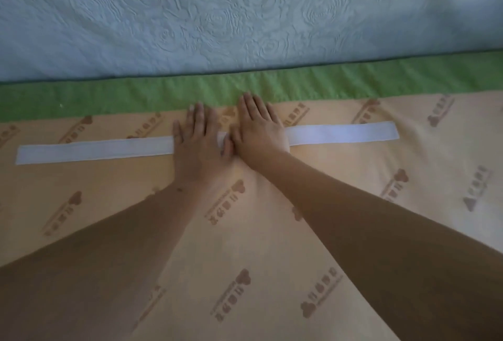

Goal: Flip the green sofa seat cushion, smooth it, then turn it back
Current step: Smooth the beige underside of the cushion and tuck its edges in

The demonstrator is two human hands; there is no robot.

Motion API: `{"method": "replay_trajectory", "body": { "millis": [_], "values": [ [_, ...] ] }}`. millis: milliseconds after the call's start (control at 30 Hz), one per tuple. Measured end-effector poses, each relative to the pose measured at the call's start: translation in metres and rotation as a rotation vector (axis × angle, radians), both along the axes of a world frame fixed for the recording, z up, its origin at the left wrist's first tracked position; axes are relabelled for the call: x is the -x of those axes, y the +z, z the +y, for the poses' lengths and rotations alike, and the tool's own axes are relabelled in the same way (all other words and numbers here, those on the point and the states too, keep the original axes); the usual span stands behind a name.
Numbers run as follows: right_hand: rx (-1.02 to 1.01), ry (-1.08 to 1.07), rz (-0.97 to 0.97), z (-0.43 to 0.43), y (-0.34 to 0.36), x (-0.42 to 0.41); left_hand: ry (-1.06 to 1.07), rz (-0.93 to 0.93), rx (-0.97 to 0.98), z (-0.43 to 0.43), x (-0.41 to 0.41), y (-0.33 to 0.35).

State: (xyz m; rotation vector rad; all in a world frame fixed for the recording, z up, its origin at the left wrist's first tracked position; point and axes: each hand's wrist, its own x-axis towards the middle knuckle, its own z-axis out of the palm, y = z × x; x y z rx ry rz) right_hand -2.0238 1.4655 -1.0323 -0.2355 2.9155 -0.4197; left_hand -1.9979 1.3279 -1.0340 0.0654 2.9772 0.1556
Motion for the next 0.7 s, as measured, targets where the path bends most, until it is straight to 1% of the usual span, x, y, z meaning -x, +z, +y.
{"method": "replay_trajectory", "body": {
  "millis": [33,100,133,200,233,300,333,367,467,500,533,567,600,633,700],
  "values": [
    [0.028,-0.004,0.052,0.006,0.007,0.005,-0.024,0.000,0.010,0.013,0.000,0.001],
    [0.027,-0.078,0.167,0.022,0.015,0.006,-0.085,0.000,0.027,0.039,-0.001,-0.002],
    [0.012,-0.086,0.137,0.031,0.014,0.002,-0.099,0.003,0.032,0.049,-0.003,-0.004],
    [-0.025,-0.047,-0.013,0.052,0.003,-0.008,-0.102,0.017,0.024,0.071,-0.011,-0.008],
    [-0.003,-0.046,-0.042,0.056,0.004,-0.005,-0.085,0.024,0.021,0.076,-0.014,-0.009],
    [0.063,-0.108,0.072,0.067,0.014,0.002,-0.036,0.025,0.031,0.084,-0.017,-0.011],
    [0.056,-0.153,0.140,0.074,0.017,0.003,-0.026,0.034,0.041,0.086,-0.016,-0.012],
    [0.043,-0.167,0.150,0.086,0.016,-0.002,-0.038,0.043,0.042,0.089,-0.017,-0.012],
    [-0.017,-0.082,-0.005,0.116,0.005,-0.015,-0.113,0.037,-0.012,0.100,-0.012,-0.008],
    [0.017,-0.089,0.008,0.120,0.004,-0.012,-0.131,0.027,-0.030,0.104,-0.010,-0.010],
    [0.034,-0.109,0.065,0.121,0.011,-0.009,-0.130,0.013,-0.040,0.109,-0.007,-0.010],
    [0.026,-0.159,0.117,0.125,0.016,-0.011,-0.118,0.011,-0.051,0.113,-0.007,-0.011],
    [0.011,-0.173,0.126,0.134,0.016,-0.015,-0.104,0.022,-0.069,0.122,-0.005,-0.012],
    [-0.007,-0.143,0.079,0.142,0.014,-0.023,-0.087,0.024,-0.085,0.129,-0.005,-0.011],
    [-0.052,-0.016,-0.085,0.167,0.009,-0.030,-0.081,0.014,-0.110,0.146,-0.005,-0.008]
  ]
}}
